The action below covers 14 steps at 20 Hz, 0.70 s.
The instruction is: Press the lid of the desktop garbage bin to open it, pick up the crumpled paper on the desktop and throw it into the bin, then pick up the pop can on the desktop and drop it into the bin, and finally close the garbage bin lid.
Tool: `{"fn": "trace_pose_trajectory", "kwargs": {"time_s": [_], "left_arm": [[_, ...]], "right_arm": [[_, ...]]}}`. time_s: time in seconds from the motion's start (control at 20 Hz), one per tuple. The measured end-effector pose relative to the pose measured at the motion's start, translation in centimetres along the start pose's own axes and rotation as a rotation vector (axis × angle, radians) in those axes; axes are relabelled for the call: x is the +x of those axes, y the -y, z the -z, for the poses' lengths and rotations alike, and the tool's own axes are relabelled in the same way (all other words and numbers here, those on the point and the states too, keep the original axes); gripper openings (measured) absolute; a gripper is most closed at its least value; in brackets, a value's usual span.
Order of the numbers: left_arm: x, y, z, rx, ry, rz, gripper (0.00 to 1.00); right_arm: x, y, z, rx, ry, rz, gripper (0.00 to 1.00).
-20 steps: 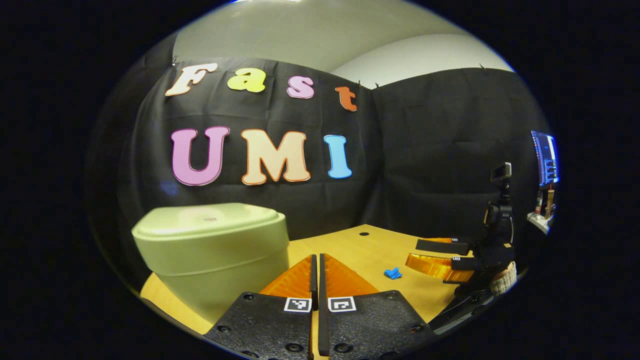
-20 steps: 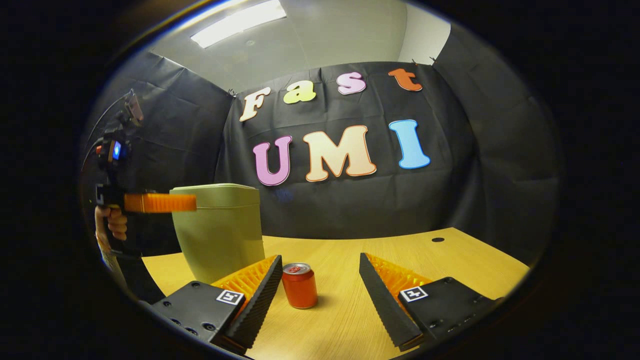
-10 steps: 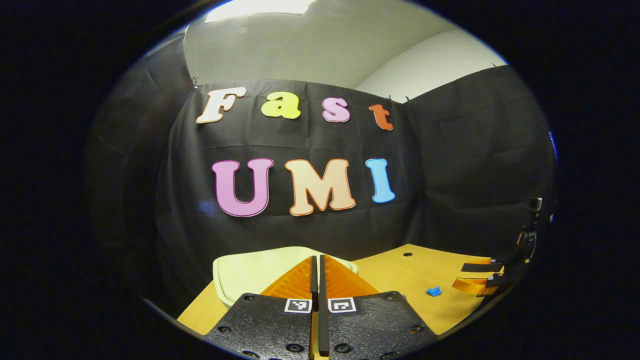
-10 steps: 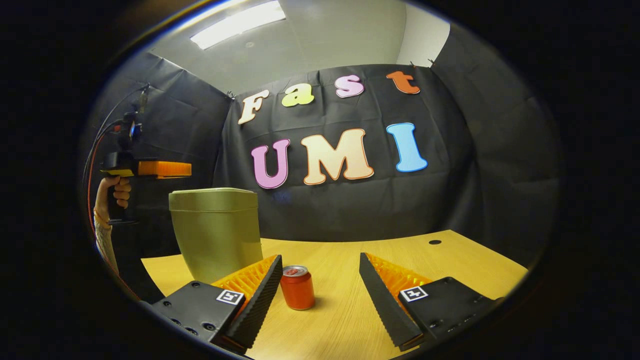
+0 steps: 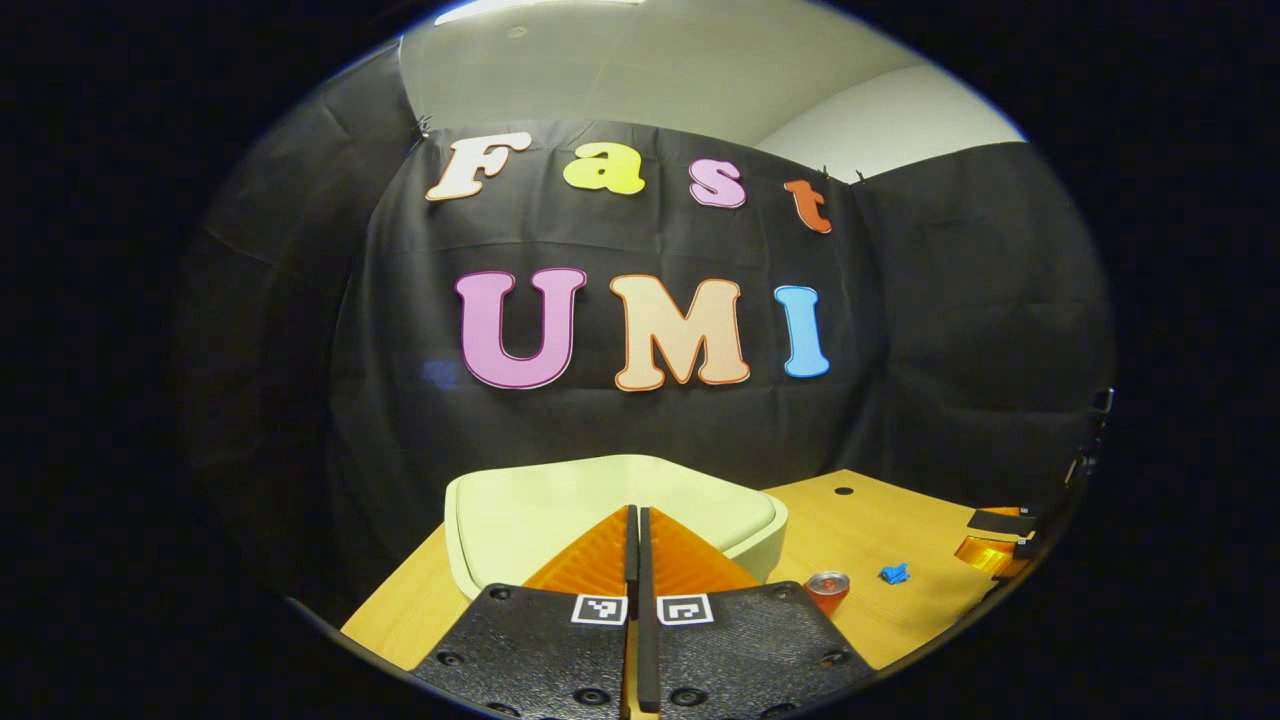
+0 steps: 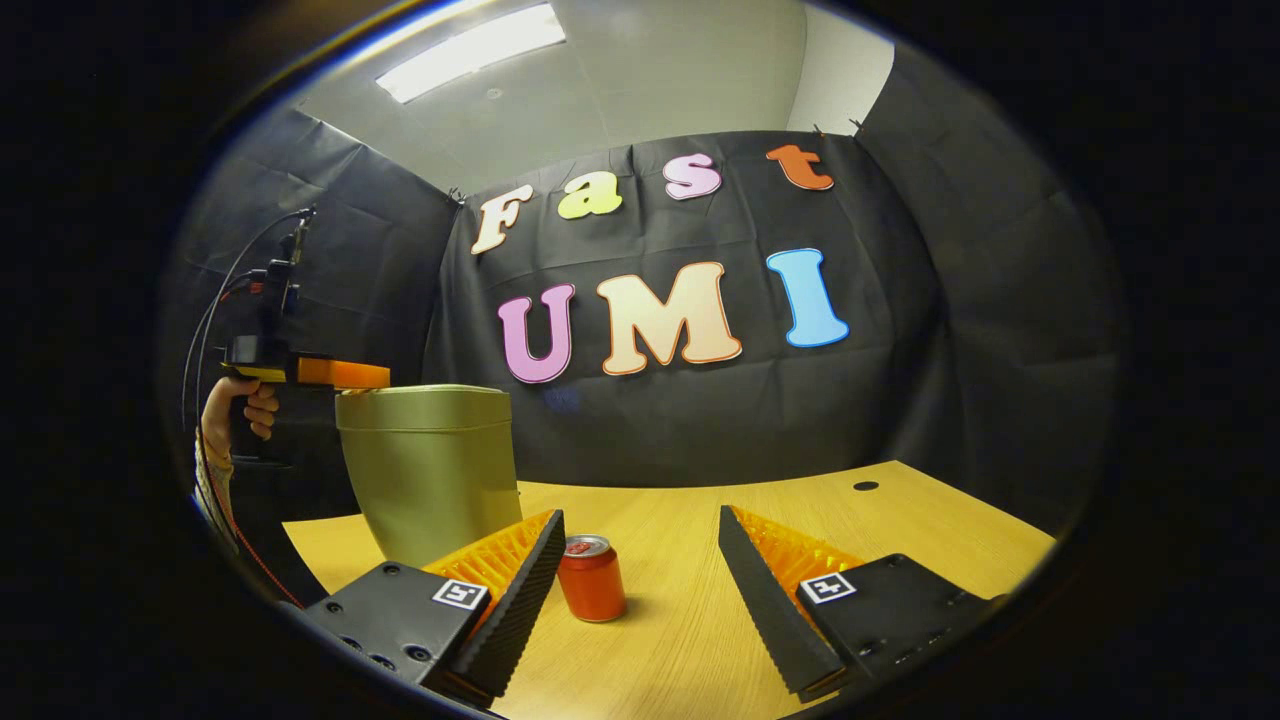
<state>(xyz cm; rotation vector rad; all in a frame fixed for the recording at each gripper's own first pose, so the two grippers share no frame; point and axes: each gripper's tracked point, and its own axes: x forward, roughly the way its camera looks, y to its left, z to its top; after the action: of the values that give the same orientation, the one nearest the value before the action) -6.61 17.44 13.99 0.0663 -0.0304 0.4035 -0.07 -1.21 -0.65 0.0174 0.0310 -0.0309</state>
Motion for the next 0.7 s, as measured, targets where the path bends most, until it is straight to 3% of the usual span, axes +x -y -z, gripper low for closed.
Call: {"fn": "trace_pose_trajectory", "kwargs": {"time_s": [0.3,0.7], "left_arm": [[0.0,0.2,0.4,0.028,-0.037,0.012,0.00],[0.3,0.3,-1.1,0.065,-0.017,-0.037,0.00]], "right_arm": [[0.2,-0.5,0.5,-0.013,-0.013,-0.011,0.97],[-0.1,-0.6,-0.1,-0.014,-0.001,-0.017,0.94]]}}
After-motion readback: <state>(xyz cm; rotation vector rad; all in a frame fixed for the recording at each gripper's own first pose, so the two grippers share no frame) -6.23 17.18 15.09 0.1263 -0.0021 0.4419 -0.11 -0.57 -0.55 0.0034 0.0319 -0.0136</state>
